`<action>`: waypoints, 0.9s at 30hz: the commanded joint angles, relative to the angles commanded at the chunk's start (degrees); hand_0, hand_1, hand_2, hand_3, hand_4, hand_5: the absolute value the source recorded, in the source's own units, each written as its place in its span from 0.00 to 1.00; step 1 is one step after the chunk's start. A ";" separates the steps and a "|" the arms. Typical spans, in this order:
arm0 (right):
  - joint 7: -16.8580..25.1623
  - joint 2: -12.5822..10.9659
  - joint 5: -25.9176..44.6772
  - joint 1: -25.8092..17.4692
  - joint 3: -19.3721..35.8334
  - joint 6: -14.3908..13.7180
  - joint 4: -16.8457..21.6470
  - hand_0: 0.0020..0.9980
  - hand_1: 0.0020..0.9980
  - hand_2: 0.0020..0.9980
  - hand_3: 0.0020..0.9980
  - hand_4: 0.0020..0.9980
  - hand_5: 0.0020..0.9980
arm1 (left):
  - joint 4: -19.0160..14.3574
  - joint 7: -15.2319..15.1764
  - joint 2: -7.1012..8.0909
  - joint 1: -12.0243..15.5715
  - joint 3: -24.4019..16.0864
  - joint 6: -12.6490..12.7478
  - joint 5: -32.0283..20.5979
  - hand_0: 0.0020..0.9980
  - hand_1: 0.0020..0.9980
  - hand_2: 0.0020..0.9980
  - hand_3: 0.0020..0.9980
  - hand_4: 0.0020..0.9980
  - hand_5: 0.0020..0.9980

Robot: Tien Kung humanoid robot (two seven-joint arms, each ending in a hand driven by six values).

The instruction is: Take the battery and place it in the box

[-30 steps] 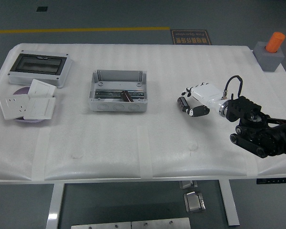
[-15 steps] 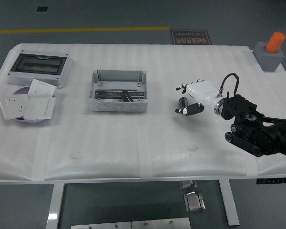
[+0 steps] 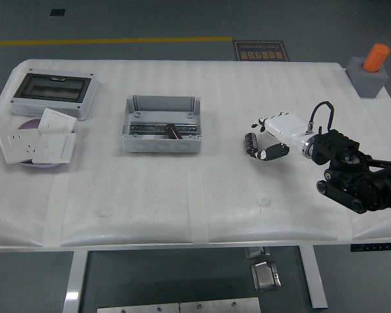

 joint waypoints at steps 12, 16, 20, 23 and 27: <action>0.16 0.34 -1.27 0.09 1.12 1.07 -0.49 0.90 0.78 0.76 0.84 0.84 0.60 | -0.01 -0.16 0.07 -0.27 0.12 0.01 -0.07 0.59 0.61 0.48 0.61 0.43 0.52; 0.28 0.22 -1.77 0.04 1.51 1.52 -0.59 0.90 0.78 0.76 0.84 0.84 0.60 | 0.00 -0.22 0.12 -0.39 0.18 0.03 -0.13 0.59 0.61 0.48 0.61 0.43 0.52; 0.33 0.24 -2.36 0.09 2.01 2.13 -0.66 0.90 0.78 0.76 0.83 0.82 0.60 | 0.01 -0.23 0.12 -0.53 0.23 0.05 -0.19 0.59 0.61 0.48 0.61 0.43 0.52; 0.36 0.39 -2.64 0.01 2.30 2.49 -0.65 0.90 0.78 0.75 0.82 0.79 0.59 | 0.00 -0.25 0.08 -0.64 0.28 0.07 -0.23 0.59 0.61 0.48 0.61 0.43 0.52; 0.40 0.61 -2.69 -0.14 2.49 2.80 -0.66 0.90 0.78 0.75 0.82 0.79 0.59 | 0.01 -0.26 0.05 -0.72 0.27 0.08 -0.22 0.59 0.61 0.48 0.61 0.43 0.52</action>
